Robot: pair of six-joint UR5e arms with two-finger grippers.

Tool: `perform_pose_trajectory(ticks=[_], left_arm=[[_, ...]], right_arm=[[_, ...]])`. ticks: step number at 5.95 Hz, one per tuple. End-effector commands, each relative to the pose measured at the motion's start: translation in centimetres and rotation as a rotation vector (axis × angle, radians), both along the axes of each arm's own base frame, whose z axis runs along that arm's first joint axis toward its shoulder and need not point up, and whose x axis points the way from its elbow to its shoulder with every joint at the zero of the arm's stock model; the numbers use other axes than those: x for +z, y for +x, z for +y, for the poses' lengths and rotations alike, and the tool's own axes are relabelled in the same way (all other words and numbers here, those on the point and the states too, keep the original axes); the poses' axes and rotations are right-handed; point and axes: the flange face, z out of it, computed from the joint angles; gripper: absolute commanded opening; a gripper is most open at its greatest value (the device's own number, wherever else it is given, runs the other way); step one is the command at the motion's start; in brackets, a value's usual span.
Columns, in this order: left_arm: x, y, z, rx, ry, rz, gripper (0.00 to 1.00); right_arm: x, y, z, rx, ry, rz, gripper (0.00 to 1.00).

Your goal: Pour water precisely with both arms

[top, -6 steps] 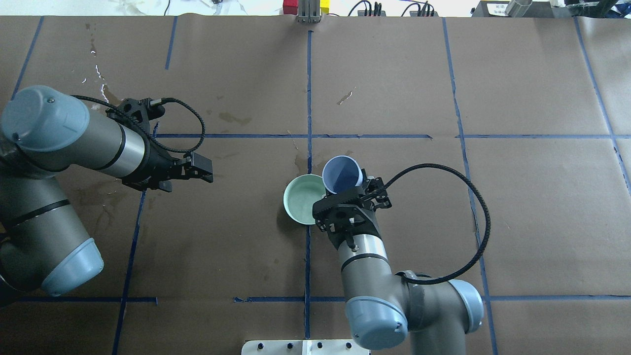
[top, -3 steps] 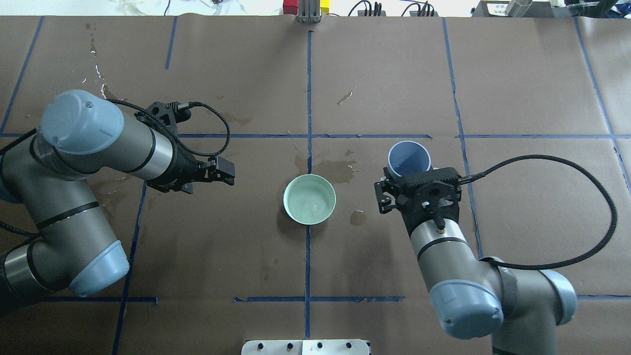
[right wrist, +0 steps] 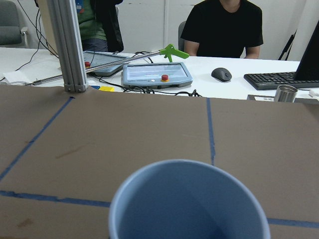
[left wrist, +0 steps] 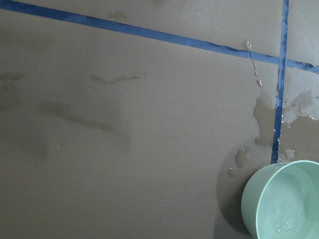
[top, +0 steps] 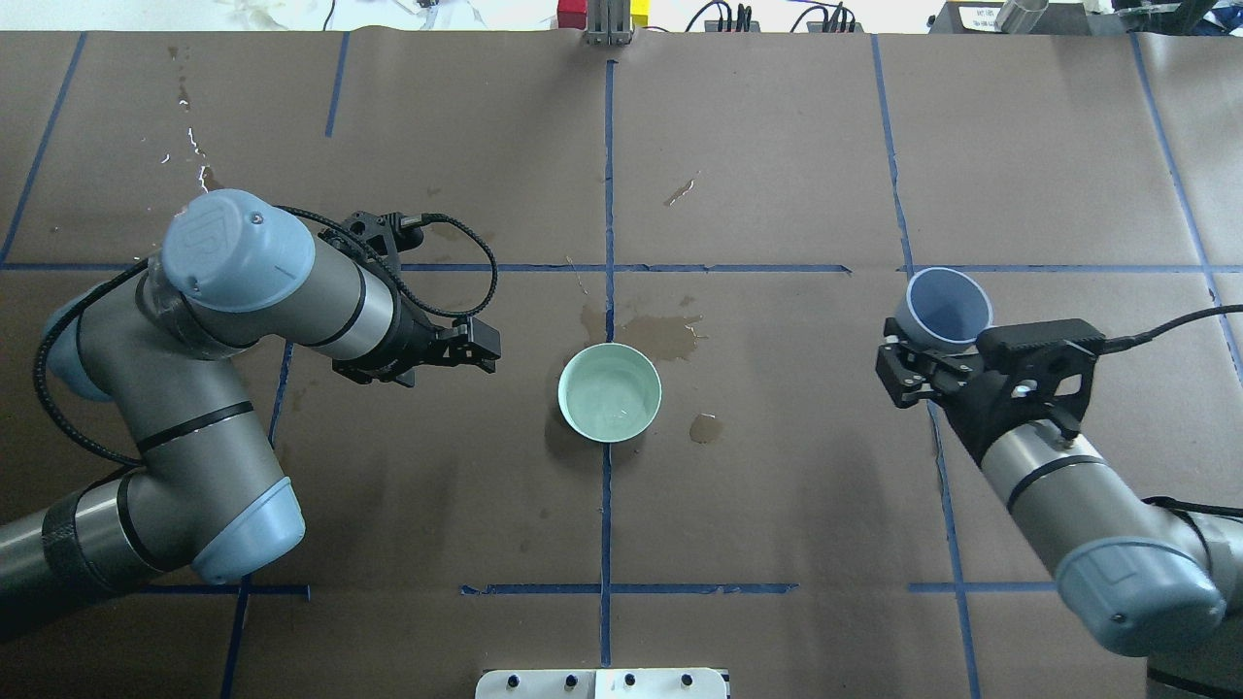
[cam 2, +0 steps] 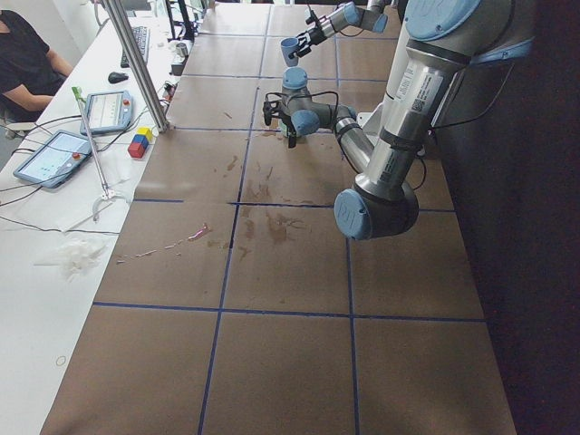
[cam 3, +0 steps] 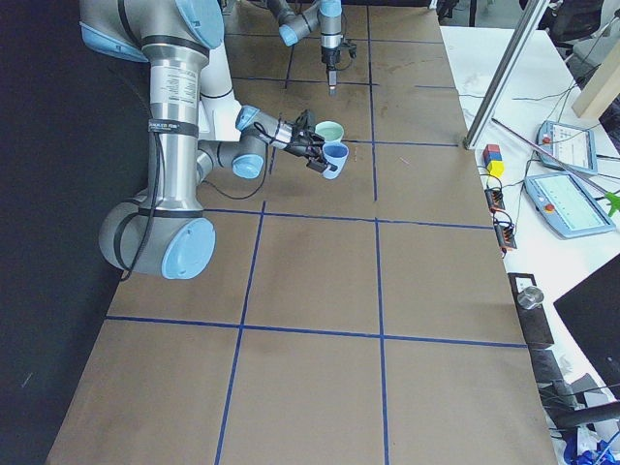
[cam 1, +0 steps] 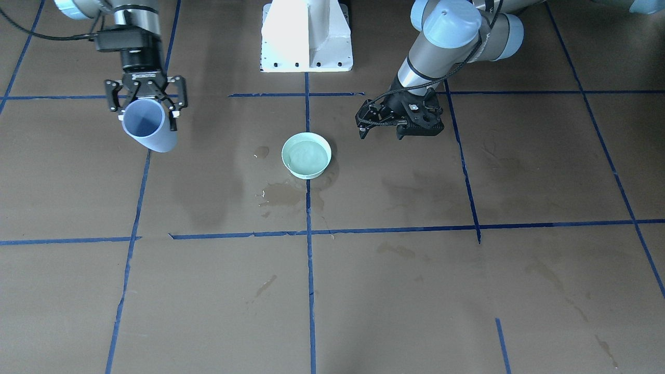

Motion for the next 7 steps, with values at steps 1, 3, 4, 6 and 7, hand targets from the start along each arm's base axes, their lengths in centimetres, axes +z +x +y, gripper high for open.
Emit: perform_pose_trajectory(ticks=[1,3,4,6,7], left_arm=[[-0.4,1.8,0.8,-0.006,0.025,-0.012,0.99],[-1.1,2.0,0.8,-0.008,0.033,-0.006,0.99],[-1.2,2.0,0.8,-0.008,0.034,-0.003,0.99],[-1.5,1.8,0.8,-0.01,0.036,0.0,0.99],[-1.5,1.8,0.9,-0.008,0.036,0.0,0.99]], right_arm=[[11.3,4.7,-0.5,0.015,0.05,-0.026,0.05],[21.0,9.2,0.3,0.032,0.07,-0.013,0.05],[22.9,10.0,0.5,0.038,0.072,-0.014,0.05],[24.8,10.2,0.4,0.08,0.082,0.03,0.1],[24.5,9.0,0.0,0.081,0.086,0.018,0.12]])
